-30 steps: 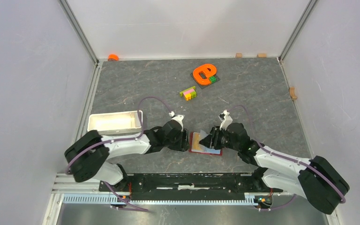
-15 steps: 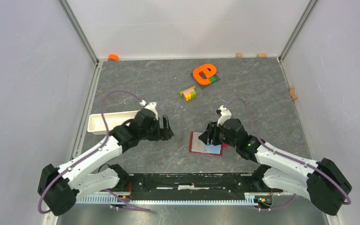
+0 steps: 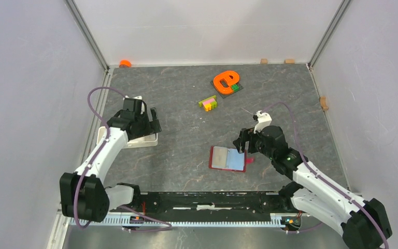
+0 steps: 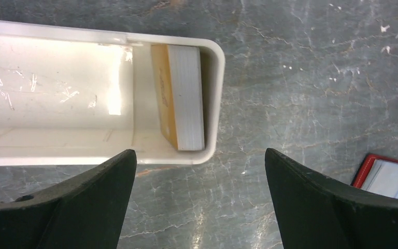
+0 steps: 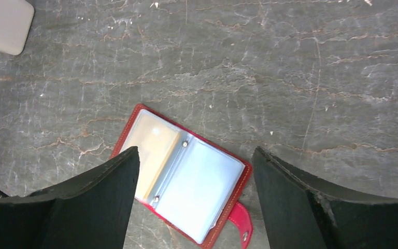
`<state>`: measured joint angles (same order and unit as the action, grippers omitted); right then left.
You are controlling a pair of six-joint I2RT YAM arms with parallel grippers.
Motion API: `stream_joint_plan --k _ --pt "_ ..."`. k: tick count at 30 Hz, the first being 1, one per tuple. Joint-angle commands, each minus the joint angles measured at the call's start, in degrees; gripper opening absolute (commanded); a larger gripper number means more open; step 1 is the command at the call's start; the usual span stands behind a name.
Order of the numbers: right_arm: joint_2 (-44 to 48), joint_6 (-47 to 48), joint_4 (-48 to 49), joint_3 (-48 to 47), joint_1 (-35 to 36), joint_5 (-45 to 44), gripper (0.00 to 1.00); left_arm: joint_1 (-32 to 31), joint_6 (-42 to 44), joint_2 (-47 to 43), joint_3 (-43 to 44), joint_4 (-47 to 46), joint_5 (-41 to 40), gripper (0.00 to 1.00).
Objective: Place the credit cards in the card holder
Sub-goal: Pick up the credit card from the storage box.
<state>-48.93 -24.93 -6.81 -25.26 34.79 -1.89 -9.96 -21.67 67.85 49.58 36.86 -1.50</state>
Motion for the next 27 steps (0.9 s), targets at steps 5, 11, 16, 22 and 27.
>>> stream_joint_plan --k 5,11,16,22,27 --pt "1.41 4.9 3.32 3.84 -4.92 7.84 0.87 5.25 5.64 6.83 3.36 -5.54 10.69 1.0" --pt "0.59 5.44 4.64 4.44 -6.3 10.21 0.88 5.29 6.86 12.49 4.76 -6.36 13.97 1.0" --pt "0.07 5.55 5.3 4.59 -6.81 11.73 0.89 5.24 7.61 15.47 5.68 -5.31 11.14 1.0" --pt "-0.62 5.09 6.28 5.21 -7.29 13.33 0.89 3.65 8.43 19.19 6.96 -4.55 11.86 1.0" --pt "-0.64 4.89 6.37 5.73 -7.64 13.66 0.89 3.53 8.66 17.07 6.63 -5.79 13.94 1.0"
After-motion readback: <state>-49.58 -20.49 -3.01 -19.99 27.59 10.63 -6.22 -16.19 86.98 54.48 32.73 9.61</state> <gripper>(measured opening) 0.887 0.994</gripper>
